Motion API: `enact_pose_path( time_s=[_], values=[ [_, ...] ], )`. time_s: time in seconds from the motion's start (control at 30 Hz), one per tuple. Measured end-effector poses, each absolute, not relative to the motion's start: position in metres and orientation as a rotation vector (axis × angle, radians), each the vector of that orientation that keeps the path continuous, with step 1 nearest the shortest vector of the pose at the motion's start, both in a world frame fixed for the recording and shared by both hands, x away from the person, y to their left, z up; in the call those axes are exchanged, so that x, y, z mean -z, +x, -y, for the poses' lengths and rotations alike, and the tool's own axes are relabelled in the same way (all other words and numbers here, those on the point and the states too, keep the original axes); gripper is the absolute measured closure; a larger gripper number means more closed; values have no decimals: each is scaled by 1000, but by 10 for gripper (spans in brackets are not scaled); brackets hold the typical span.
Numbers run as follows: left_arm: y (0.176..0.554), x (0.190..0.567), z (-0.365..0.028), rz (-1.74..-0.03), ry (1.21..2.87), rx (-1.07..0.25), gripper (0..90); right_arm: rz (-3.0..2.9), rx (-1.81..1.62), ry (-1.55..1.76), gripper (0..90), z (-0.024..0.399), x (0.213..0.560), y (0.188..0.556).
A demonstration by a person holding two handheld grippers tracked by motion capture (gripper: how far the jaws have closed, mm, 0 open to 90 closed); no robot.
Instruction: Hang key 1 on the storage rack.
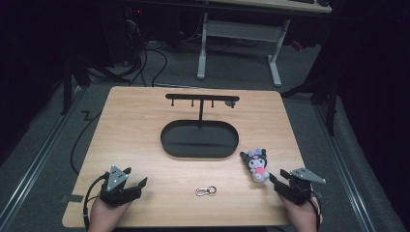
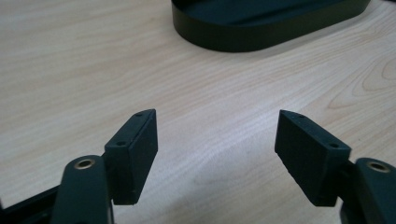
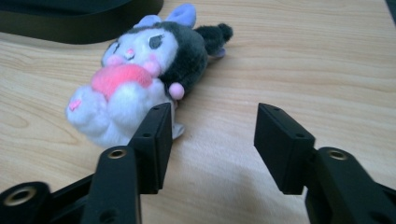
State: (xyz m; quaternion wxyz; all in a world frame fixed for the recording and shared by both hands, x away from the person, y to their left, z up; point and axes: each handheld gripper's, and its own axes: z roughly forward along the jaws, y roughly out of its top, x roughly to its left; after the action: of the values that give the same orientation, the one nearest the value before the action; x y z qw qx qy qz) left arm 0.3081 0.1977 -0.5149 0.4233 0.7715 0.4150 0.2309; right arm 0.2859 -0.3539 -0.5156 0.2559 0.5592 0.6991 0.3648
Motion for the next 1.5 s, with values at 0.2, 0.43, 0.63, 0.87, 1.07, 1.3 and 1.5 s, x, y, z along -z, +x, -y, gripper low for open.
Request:
enact_pose_path(
  time_s=[0.2,0.43,0.63,0.87,1.07,1.3,1.5],
  values=[
    [312,521,-200,-1037,1921,-519,255,-1889,-959,1551,370,353,511,273],
    [311,516,-199,-1014,1899,-520,239,-1945,-931,1626,284,351,511,268],
    [311,515,-199,-1004,1890,-508,238,-1997,-898,1641,245,347,508,268],
    [311,516,-203,-1023,1872,-490,239,-2113,-849,1641,196,337,507,275],
    [311,515,-203,-1017,1849,-491,239,-2194,-788,1639,151,333,502,278],
    [309,515,-205,-1009,1866,-491,239,-2251,-718,1623,150,328,494,282],
    [306,518,-203,-983,1912,-494,239,-2303,-667,1617,149,321,491,284]
  ],
)
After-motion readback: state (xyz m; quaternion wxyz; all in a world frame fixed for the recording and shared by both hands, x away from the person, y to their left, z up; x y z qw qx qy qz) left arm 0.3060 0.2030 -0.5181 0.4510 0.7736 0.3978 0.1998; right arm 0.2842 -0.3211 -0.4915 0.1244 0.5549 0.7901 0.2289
